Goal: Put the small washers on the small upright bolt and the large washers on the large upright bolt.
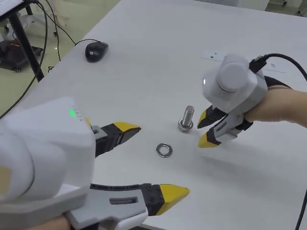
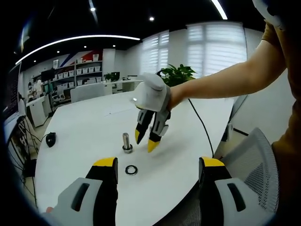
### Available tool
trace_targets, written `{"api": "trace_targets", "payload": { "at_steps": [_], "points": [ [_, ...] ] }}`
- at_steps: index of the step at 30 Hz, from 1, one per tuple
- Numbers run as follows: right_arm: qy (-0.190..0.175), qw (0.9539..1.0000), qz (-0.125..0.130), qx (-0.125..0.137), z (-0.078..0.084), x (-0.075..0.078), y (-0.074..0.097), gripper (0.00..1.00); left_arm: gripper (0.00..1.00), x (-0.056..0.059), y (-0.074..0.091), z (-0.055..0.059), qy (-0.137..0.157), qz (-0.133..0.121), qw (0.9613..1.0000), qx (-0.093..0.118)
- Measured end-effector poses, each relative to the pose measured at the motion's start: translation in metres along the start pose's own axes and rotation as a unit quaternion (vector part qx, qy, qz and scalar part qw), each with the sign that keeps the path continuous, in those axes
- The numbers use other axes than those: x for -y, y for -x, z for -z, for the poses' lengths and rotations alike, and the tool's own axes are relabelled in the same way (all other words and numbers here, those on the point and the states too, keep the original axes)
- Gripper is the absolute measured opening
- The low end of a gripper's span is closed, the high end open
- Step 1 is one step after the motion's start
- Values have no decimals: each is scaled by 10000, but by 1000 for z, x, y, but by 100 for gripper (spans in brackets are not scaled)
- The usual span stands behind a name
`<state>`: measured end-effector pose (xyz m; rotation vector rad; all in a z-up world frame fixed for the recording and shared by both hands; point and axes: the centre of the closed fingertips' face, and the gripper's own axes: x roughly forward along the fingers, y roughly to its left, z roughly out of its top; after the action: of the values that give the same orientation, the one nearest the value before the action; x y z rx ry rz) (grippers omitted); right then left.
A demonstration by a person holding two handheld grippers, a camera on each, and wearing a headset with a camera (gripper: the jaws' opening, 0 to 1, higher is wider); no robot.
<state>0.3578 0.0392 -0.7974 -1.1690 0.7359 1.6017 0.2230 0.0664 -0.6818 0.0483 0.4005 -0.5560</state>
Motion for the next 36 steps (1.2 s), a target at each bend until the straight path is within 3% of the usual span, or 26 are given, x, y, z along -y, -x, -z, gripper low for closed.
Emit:
{"api": "trace_targets", "payload": {
  "at_steps": [5,12,25,28,36],
  "points": [
    [-10,9999,-130,52,-8,-17,-5,30,69,1,2,-1,-2,-26,10000,33],
    [33,9996,-249,123,-24,-26,-19,30,69,-1,5,-4,1,-66,9999,91],
    [169,9986,-487,97,-44,-25,-46,33,69,-7,5,-3,32,-93,9999,99],
    [202,9985,-489,166,-50,-23,-47,33,69,-8,5,-5,60,-105,9998,141],
    [446,9975,-543,58,-55,-24,-49,31,69,-10,4,-5,83,-121,9998,162]
  ]
}}
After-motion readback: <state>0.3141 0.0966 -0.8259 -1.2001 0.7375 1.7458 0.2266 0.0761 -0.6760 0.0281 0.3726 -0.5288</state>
